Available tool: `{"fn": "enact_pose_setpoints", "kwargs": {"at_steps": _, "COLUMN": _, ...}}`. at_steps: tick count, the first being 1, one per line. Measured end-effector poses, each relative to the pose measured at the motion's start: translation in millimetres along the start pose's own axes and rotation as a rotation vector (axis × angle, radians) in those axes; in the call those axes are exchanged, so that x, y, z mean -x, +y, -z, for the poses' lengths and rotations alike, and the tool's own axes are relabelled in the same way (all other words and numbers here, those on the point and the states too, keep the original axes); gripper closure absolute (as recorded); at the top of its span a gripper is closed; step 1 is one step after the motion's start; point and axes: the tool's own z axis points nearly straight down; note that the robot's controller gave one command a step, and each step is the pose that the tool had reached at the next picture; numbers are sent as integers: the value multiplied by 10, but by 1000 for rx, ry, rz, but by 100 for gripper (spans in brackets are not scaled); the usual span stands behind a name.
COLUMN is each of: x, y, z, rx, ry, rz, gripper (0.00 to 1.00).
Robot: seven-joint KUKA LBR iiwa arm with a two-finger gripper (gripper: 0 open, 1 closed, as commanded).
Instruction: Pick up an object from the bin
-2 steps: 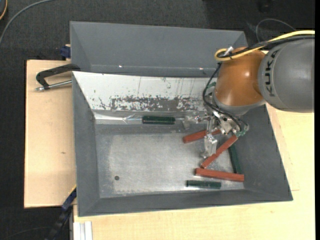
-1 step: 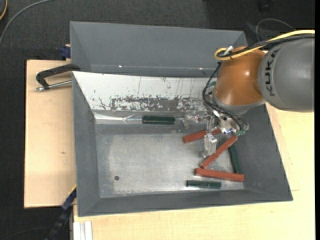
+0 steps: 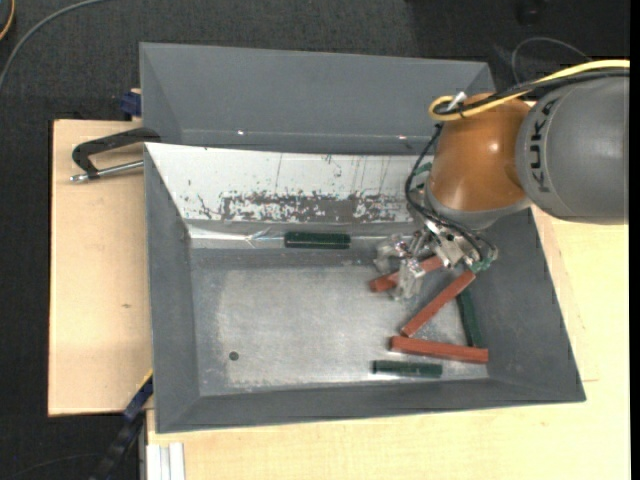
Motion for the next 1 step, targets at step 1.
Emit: {"fn": "enact_pose_setpoints", "kwargs": {"at_steps": 1, "x": 38, "y": -5, "z": 842, "rx": -6, "ry": -12, "rz": 0, "gripper": 100}}
